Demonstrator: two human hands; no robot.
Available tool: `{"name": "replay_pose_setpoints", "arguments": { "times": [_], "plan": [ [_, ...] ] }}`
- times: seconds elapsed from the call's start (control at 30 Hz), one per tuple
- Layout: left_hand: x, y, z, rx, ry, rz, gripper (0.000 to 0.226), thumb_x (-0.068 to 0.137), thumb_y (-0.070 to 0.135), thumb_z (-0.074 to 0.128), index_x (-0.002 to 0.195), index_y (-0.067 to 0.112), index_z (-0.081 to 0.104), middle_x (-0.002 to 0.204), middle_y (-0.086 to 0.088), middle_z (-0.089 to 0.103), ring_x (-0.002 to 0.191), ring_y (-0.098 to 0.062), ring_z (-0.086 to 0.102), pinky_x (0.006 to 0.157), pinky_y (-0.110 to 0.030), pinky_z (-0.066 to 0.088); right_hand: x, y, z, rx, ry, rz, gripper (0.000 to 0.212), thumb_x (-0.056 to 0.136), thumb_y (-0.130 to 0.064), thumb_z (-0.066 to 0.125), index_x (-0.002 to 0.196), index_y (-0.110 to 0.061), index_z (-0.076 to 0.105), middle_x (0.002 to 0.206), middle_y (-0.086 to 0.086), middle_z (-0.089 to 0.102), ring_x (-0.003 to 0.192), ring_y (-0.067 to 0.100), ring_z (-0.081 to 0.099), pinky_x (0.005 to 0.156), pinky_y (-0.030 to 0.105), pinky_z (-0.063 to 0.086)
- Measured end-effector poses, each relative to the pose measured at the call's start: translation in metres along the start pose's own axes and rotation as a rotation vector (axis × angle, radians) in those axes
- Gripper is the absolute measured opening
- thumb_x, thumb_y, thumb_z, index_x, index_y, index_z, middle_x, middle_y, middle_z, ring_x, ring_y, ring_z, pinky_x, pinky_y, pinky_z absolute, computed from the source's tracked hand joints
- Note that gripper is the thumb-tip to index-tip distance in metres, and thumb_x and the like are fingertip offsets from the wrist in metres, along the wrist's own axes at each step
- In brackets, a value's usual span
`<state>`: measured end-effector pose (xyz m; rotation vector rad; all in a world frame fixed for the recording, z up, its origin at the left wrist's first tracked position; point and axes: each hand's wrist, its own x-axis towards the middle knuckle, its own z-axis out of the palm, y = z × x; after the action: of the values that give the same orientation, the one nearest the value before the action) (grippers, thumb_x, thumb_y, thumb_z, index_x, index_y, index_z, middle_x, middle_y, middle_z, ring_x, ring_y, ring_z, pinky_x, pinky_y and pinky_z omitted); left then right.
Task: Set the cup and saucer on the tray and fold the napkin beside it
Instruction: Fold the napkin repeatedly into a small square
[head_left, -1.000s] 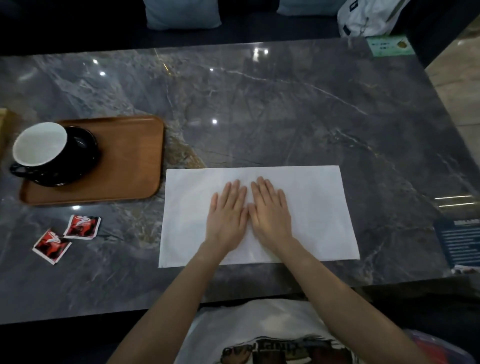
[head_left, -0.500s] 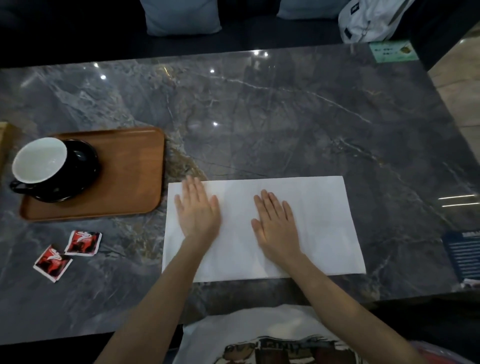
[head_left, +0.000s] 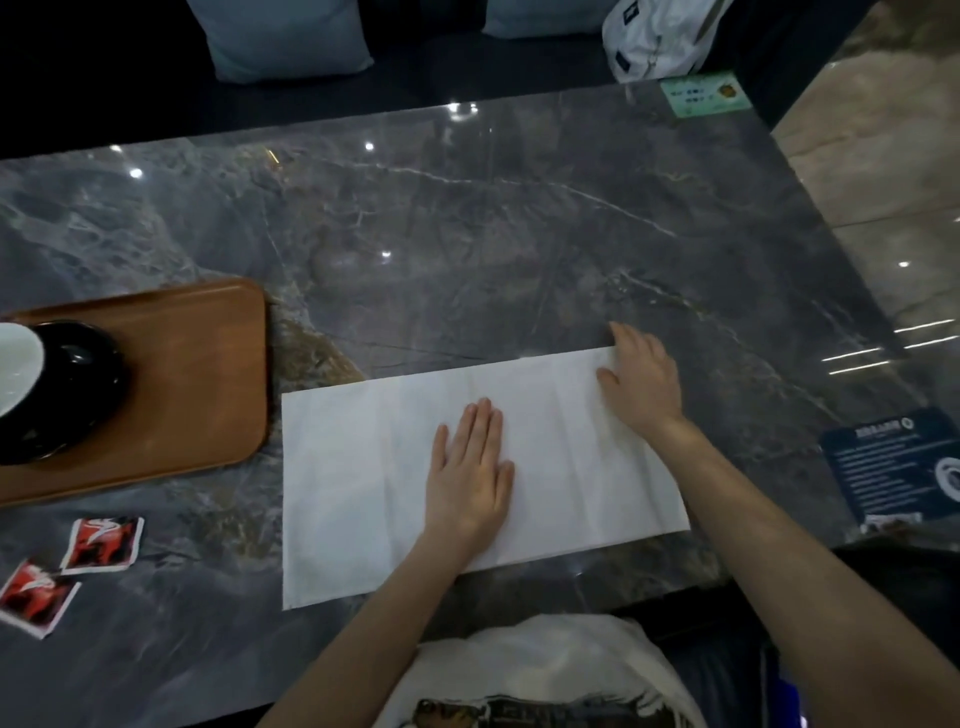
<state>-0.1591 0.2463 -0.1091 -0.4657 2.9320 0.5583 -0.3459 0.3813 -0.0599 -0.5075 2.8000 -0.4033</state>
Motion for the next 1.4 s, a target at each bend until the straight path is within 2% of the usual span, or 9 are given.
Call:
{"name": "replay_pose_setpoints", "arguments": {
  "times": [0.3,0.5,0.73,0.8,0.9,1.03,1.13,1.23,1.4],
  "plan": [
    [0.000,0.001,0.000,0.004,0.005,-0.005,0.059,0.090,0.047,0.002,0.144,0.024,-0.006,0.149,0.011,-0.014,0.136,-0.005,-0.021,0.112,-0.033,-0.017,0.019,0.008,-0.014,-0.081,-0.084,-0.049,0.038,0.080,-0.025,0.064,0.113,-0.008,0.058,0.117,0.016,0.050,0.115,0.031,0.038,0.093,0.039,0.036],
    [0.000,0.001,-0.001,0.006,-0.005,-0.008,0.057,0.088,0.049,-0.002,0.139,0.027,-0.015,0.149,0.010,-0.017,0.136,-0.006,-0.023,0.112,-0.033,-0.018,0.017,0.002,-0.024,0.018,-0.162,0.057,0.016,0.078,-0.015,0.058,0.093,-0.012,0.061,0.110,0.012,0.058,0.102,0.029,0.053,0.076,0.032,0.041],
    [0.002,0.011,-0.014,0.018,-0.120,-0.055,0.058,0.096,0.044,0.011,0.145,0.021,-0.008,0.157,0.002,-0.011,0.141,-0.012,-0.019,0.111,-0.036,-0.018,0.003,-0.027,-0.051,0.176,-0.238,-0.071,0.018,0.081,-0.017,0.060,0.098,-0.012,0.063,0.103,0.011,0.065,0.080,0.019,0.056,0.061,0.026,0.043],
    [0.002,0.022,-0.029,-0.129,-0.157,-0.091,0.057,0.096,0.046,0.013,0.146,0.022,0.003,0.158,0.002,-0.002,0.144,-0.014,-0.008,0.112,-0.037,-0.014,-0.005,-0.044,-0.057,0.345,-0.287,-0.072,0.021,0.080,-0.013,0.063,0.101,-0.015,0.061,0.093,0.007,0.061,0.066,0.016,0.058,0.045,0.023,0.048],
    [-0.008,0.044,-0.060,-0.749,-0.200,-0.146,0.062,0.089,0.058,0.026,0.144,0.029,0.021,0.154,0.007,0.023,0.141,-0.010,0.021,0.114,-0.030,0.010,-0.015,-0.069,-0.064,0.555,-0.336,-0.064,0.021,0.081,-0.007,0.062,0.101,-0.016,0.062,0.067,-0.004,0.060,0.033,0.006,0.050,0.032,0.015,0.040],
    [-0.033,0.065,-0.087,-1.086,-0.104,-0.124,0.065,0.077,0.061,0.052,0.135,0.039,0.035,0.133,0.025,0.047,0.115,0.011,0.047,0.095,-0.013,0.039,-0.023,-0.100,-0.067,0.695,-0.365,-0.092,0.012,0.080,-0.005,0.063,0.090,-0.012,0.067,0.049,-0.004,0.060,0.029,0.005,0.047,0.033,0.015,0.039],
    [-0.046,0.063,-0.090,-1.067,0.023,-0.228,0.058,0.074,0.048,0.062,0.127,0.043,0.037,0.108,0.035,0.052,0.095,0.021,0.050,0.070,0.000,0.043,-0.026,-0.122,-0.062,0.815,-0.375,-0.089,0.008,0.079,-0.005,0.066,0.079,-0.012,0.068,0.043,-0.003,0.058,0.029,0.004,0.049,0.033,0.013,0.039],
    [-0.059,0.049,-0.089,-1.030,0.152,-0.274,0.038,0.087,0.023,0.057,0.115,0.043,0.040,0.097,0.032,0.051,0.086,0.025,0.050,0.064,0.004,0.041,-0.027,-0.144,-0.054,0.882,-0.409,-0.102,0.008,0.079,-0.005,0.067,0.075,-0.012,0.066,0.034,-0.005,0.057,0.031,0.005,0.052,0.035,0.013,0.041],
    [-0.081,0.015,-0.103,-1.047,0.262,-0.453,0.031,0.089,0.022,0.054,0.102,0.047,0.042,0.096,0.034,0.051,0.085,0.019,0.053,0.064,-0.003,0.044,-0.025,-0.174,-0.038,0.913,-0.567,-0.232,0.012,0.075,-0.008,0.071,0.083,-0.014,0.066,0.074,0.008,0.070,0.061,0.007,0.066,0.061,0.018,0.054]
  ]
}}
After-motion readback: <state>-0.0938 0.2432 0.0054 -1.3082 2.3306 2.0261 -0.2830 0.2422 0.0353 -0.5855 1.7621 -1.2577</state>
